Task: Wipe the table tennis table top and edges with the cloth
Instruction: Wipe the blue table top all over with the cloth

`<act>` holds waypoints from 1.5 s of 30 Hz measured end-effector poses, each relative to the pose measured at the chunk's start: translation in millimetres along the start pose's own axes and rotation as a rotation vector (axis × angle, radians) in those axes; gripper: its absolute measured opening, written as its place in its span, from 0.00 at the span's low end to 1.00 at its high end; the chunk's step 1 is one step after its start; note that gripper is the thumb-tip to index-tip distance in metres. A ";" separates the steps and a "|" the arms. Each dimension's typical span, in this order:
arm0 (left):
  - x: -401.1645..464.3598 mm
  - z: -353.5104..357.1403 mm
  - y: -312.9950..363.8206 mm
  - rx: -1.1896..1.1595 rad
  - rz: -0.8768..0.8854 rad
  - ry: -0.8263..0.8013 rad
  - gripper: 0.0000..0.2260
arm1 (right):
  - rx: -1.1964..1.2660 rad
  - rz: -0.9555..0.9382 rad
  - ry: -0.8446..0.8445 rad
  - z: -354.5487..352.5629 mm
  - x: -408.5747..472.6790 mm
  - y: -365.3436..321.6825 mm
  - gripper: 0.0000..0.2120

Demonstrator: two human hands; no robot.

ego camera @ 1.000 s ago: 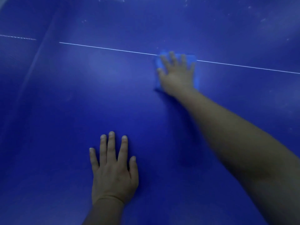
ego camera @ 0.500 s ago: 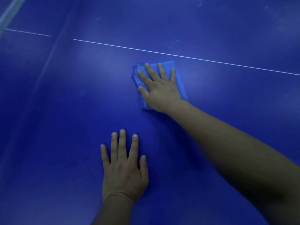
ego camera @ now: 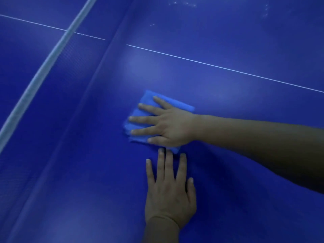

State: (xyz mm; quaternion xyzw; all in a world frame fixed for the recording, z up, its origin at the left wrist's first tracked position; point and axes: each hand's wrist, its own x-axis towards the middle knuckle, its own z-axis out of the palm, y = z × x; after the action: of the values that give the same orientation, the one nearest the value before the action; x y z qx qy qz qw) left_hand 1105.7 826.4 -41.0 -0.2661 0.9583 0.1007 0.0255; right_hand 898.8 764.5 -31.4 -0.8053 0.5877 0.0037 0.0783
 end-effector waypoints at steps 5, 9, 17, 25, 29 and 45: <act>0.5 2.7 -0.3 0.000 0.003 -0.019 0.30 | 0.011 0.115 -0.055 -11.1 86.2 -34.3 0.24; 0.3 0.8 1.5 -0.020 0.001 -0.015 0.29 | -0.017 0.698 0.033 -14.1 58.4 37.1 0.28; -0.8 -0.8 2.5 -0.055 -0.001 -0.027 0.29 | 0.138 1.371 0.136 -10.9 -17.1 85.9 0.28; 0.9 -2.9 -3.4 -0.035 0.075 -0.138 0.35 | 0.154 0.569 0.043 -8.8 150.5 -69.2 0.28; 1.9 -2.7 -2.2 -0.043 0.032 -0.111 0.32 | 0.163 0.747 0.086 -19.5 151.7 -14.1 0.27; 0.7 1.8 0.4 -0.011 0.022 0.059 0.29 | 0.231 1.869 0.246 0.7 -185.3 99.0 0.28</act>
State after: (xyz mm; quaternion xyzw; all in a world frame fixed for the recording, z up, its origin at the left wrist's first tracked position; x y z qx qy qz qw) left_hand 1104.9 826.8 -42.8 -0.2586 0.9609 0.0986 -0.0052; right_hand 747.9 910.5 -26.0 0.0090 0.9951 -0.0780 0.0604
